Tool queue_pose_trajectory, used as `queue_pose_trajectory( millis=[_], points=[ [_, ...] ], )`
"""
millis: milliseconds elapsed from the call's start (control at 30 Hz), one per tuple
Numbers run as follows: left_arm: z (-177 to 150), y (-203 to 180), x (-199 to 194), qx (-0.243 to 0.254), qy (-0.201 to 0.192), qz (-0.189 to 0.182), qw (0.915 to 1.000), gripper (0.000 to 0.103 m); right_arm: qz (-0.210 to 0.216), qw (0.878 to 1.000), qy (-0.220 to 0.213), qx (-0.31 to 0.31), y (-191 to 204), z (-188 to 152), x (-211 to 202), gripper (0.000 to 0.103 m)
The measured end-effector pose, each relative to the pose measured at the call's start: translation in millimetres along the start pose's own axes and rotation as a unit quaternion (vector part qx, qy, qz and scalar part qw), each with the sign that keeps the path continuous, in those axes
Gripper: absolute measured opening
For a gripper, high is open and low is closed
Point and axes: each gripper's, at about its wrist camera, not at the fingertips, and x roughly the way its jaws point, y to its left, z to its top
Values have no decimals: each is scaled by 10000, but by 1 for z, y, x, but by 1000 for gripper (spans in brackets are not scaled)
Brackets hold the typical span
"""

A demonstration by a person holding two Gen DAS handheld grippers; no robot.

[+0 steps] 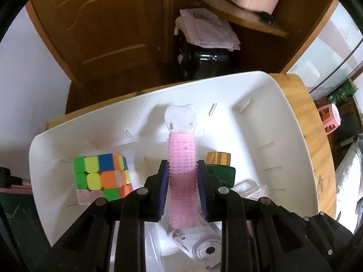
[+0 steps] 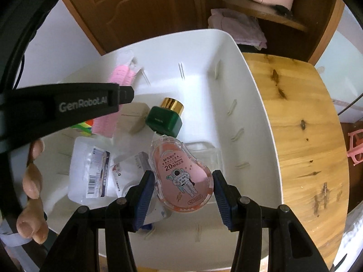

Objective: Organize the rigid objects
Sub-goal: 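Lower both pink items into the bin and open both tools, then withdraw both tools from the bin toward the remaining table objects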

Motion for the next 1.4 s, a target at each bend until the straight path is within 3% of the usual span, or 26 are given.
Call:
queue_pose_trajectory(
  millis=[367,433,533,567,1000,1200,1300,1400],
  points=[
    [0,-4,26,150,259,34,9995,28,13,9999,82,-133,8,-7,5,56],
    [0,-2,26,73,327,0,9994,36,-4,9999,49,-151,9,-9,3,57],
    [-1,1,16,-6,216,54,9998,79,31,9998,-25,-207,9,-11,-4,57],
    [-1,1,9,-43,139,16,9999,82,60,9997,-62,-224,9,-13,-8,57],
    [-11,0,-100,-154,-628,28,9979,84,300,9950,-718,-619,13,-32,-86,57],
    [-20,-9,-169,-169,-1159,124,9930,84,440,9904,-1080,-737,13,-45,-134,57],
    [-29,-15,-202,-174,-1401,193,9898,86,492,9870,-1297,-806,9,-53,-158,65],
    [-40,-23,-230,-198,-1646,222,9859,89,544,9843,-1425,-884,6,-64,-175,66]
  ],
)
